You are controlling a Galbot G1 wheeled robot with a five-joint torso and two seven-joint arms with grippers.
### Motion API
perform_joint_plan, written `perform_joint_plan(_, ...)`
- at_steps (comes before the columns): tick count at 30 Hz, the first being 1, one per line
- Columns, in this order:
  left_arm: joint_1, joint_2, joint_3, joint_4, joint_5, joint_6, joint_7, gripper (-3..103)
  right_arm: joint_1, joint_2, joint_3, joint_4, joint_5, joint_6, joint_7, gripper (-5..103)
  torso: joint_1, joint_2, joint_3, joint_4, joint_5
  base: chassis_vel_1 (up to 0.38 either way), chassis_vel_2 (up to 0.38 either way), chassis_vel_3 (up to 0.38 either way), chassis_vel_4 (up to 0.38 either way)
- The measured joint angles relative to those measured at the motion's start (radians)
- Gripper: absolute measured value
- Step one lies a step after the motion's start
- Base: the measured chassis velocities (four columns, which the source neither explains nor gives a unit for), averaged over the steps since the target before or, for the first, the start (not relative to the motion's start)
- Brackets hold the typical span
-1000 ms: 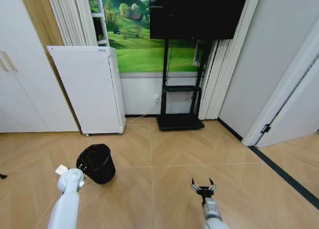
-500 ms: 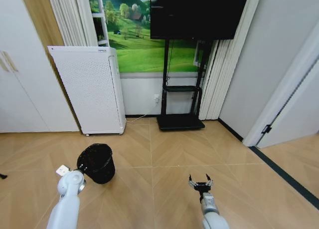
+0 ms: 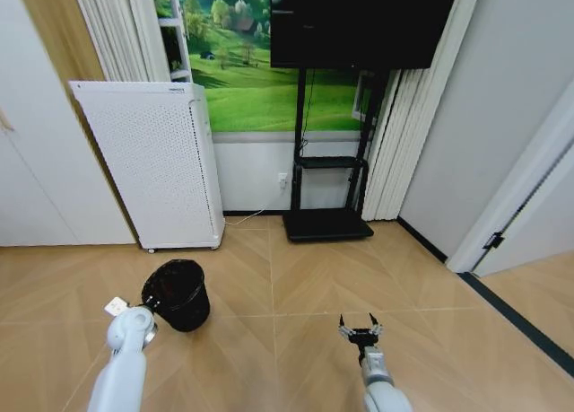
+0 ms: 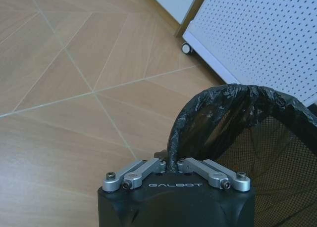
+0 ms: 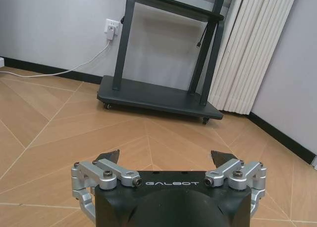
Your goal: Pick up the trash bin and place the garbage on the floor into it.
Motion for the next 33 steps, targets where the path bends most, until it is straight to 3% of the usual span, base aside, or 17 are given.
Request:
perform_joint_plan(12, -0.059, 0.014, -0.02, 0.1, -0.016, -0.005, -0.021, 4, 0.01, 0.011, -0.014, -0.013, -0.009, 0.014, 0.018, 100, 0.0, 0.0, 0.0, -0.0001, 0.0, 0.0, 0.0, 0.0, 0.0)
perform_joint_plan(33, -0.073, 0.043, -0.015, 0.123, -0.037, -0.006, -0.006, 4, 0.013, 0.034, -0.016, -0.006, -0.04, -0.02, -0.036, 100, 0.0, 0.0, 0.0, 0.0001, 0.0001, -0.007, 0.006, 0.006, -0.004)
